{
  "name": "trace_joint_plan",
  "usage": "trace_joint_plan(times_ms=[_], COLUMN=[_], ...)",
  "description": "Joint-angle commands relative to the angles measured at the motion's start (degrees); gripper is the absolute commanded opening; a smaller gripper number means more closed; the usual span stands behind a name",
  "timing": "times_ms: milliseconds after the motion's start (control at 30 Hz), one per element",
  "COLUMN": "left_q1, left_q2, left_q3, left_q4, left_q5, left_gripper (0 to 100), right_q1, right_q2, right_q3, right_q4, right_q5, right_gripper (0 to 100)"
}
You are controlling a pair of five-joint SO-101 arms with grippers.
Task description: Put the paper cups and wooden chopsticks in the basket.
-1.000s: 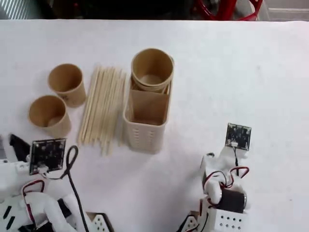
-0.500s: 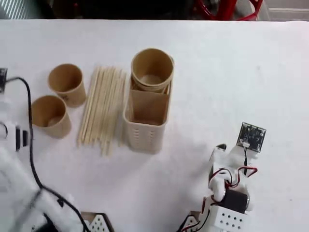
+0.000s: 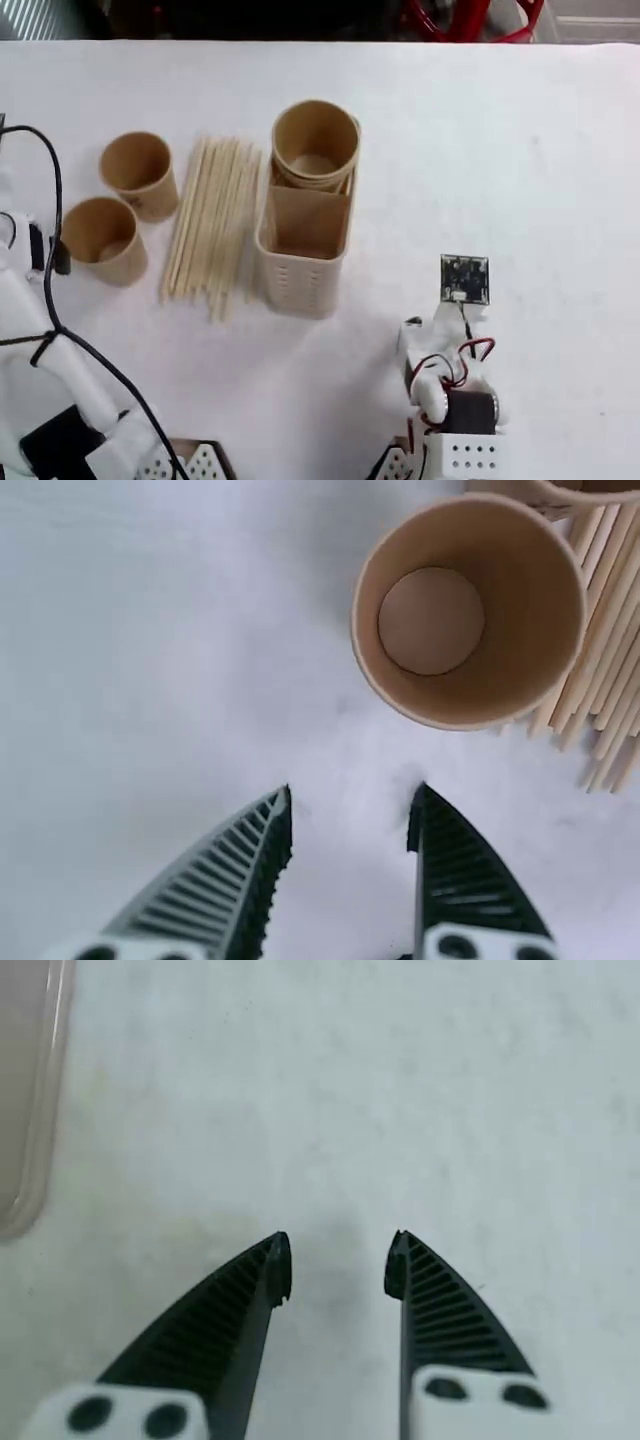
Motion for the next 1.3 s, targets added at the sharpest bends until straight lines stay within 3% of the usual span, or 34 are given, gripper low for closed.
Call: trace_joint_plan(times_ms=[0,133,833,1000,1133,1267], left_q1=[0.75,0.40,0.92,0.75,-0.22,-0.13], left_q2=[-0.13,-0.40,-0.22,-0.57,-0.57,-0.22], left_q3=[3.08,9.76,22.68,17.23,3.78,-9.85], left_q4=[-4.75,-12.04,-26.46,-16.09,-3.60,0.44], left_q5=[0.88,0.88,0.88,1.14,3.96,5.63], left_gripper=[20,20,20,20,20,20], right_q1=[-0.40,-0.40,-0.40,-0.40,-0.48,-0.40], right_q2=[-0.48,-0.48,-0.48,-0.48,-0.48,-0.48], right_q3=[0.53,0.53,0.53,0.53,0.53,0.53], right_q4=[0.40,0.48,0.48,0.48,0.48,0.48], right_q5=[0.44,0.44,0.44,0.44,0.44,0.44], right_gripper=[15.9,15.9,15.9,15.9,15.9,15.9])
